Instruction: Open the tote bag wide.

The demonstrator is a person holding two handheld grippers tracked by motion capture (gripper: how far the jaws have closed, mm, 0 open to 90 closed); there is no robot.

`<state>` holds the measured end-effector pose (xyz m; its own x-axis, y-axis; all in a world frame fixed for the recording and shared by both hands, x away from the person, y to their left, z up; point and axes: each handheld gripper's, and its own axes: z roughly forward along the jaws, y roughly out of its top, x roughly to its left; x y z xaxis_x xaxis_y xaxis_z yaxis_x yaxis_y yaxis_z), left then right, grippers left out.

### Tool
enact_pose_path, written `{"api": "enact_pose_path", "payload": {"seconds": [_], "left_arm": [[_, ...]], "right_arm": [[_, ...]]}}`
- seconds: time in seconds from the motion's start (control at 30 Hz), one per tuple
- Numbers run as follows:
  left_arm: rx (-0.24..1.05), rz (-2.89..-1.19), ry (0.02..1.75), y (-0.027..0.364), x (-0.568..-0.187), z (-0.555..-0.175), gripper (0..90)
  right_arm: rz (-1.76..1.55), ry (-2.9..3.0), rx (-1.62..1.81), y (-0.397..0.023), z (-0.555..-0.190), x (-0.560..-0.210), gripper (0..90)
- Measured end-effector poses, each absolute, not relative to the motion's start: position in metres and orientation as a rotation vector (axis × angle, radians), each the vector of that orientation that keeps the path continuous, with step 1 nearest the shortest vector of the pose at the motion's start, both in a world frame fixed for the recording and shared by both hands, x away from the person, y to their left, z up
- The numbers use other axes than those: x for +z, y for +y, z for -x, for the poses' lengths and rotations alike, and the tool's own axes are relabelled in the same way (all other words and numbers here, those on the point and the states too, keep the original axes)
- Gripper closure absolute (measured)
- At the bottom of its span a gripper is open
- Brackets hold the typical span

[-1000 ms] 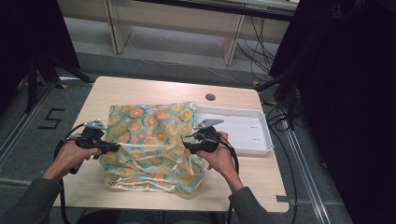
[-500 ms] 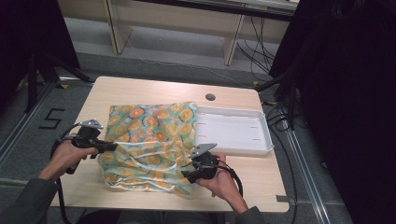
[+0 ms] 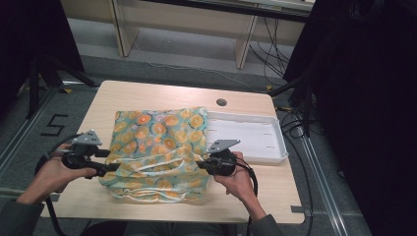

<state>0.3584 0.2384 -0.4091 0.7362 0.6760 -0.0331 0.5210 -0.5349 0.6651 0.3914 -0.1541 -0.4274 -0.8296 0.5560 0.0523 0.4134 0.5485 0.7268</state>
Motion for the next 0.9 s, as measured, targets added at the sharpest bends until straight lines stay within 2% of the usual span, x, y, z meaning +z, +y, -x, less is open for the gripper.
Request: {"api": "enact_pose_path", "payload": {"seconds": [0.1, 0.23, 0.27, 0.33, 0.4, 0.47, 0.53, 0.6, 0.77, 0.9], "left_arm": [[0.343, -2.341, 0.845, 0.224, -0.423, -0.354, 36.0], [0.407, -2.429, 0.866, 0.216, -0.455, -0.36, 29.3], [0.436, -2.462, 0.823, 0.216, -0.461, -0.364, 27.9], [0.458, -2.464, 0.823, 0.216, -0.471, -0.369, 28.5], [0.438, -2.472, 0.811, 0.215, -0.477, -0.374, 44.1], [0.397, -2.477, 0.8, 0.214, -0.476, -0.375, 70.7], [0.403, -2.461, 0.754, 0.215, -0.467, -0.371, 85.7], [0.376, -2.436, 0.718, 0.218, -0.452, -0.363, 88.8], [0.301, -2.39, 0.641, 0.227, -0.408, -0.353, 89.2], [0.229, -2.24, 0.706, 0.229, -0.375, -0.366, 89.0]], "right_arm": [[-0.82, 2.59, 1.163, -0.156, -0.395, -0.423, 90.0], [-0.858, 2.58, 1.235, -0.156, -0.396, -0.418, 90.0], [-0.849, 2.56, 1.239, -0.157, -0.398, -0.418, 90.0], [-0.835, 2.566, 1.248, -0.158, -0.4, -0.417, 90.0], [-0.844, 2.569, 1.239, -0.158, -0.401, -0.416, 90.0], [-0.857, 2.576, 1.222, -0.157, -0.401, -0.417, 90.0], [-0.834, 2.564, 1.228, -0.157, -0.4, -0.418, 90.0], [-0.838, 2.562, 1.234, -0.157, -0.398, -0.416, 90.0], [-0.809, 2.53, 1.264, -0.162, -0.4, -0.408, 90.0], [-0.81, 2.497, 1.291, -0.163, -0.415, -0.399, 90.0]]}}
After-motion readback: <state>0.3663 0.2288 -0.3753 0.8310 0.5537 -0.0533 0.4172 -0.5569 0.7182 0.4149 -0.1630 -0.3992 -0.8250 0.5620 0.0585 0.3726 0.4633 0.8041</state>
